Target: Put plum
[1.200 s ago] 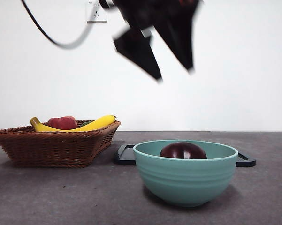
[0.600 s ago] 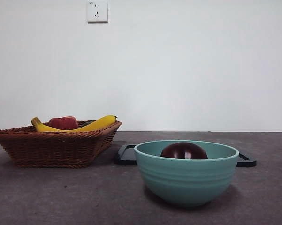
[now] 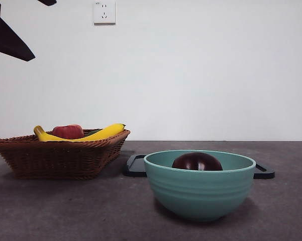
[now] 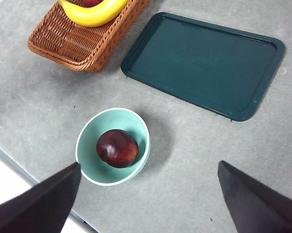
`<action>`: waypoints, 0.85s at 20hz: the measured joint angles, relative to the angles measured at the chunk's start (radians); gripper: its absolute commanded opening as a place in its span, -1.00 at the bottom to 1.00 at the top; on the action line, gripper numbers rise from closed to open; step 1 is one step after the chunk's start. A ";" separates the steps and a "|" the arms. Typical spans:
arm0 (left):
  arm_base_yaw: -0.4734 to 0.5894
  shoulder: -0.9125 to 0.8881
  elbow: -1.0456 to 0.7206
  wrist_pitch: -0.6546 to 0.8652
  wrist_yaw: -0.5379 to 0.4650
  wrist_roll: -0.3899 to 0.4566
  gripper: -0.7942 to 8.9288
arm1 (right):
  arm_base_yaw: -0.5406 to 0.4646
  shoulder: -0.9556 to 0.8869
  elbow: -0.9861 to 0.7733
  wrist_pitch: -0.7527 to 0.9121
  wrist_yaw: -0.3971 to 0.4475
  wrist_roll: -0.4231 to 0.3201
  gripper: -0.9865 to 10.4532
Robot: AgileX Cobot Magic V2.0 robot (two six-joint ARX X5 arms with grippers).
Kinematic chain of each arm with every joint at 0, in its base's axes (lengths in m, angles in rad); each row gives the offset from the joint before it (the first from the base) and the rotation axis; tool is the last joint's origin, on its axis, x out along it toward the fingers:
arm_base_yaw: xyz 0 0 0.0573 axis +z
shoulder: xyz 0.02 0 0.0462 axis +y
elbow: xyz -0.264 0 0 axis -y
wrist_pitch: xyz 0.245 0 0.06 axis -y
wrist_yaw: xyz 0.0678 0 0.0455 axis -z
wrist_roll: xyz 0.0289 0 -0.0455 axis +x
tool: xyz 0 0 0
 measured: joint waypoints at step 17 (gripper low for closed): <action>-0.006 -0.005 0.000 0.002 0.001 -0.020 -0.07 | 0.119 0.092 -0.101 0.053 0.002 0.106 -0.09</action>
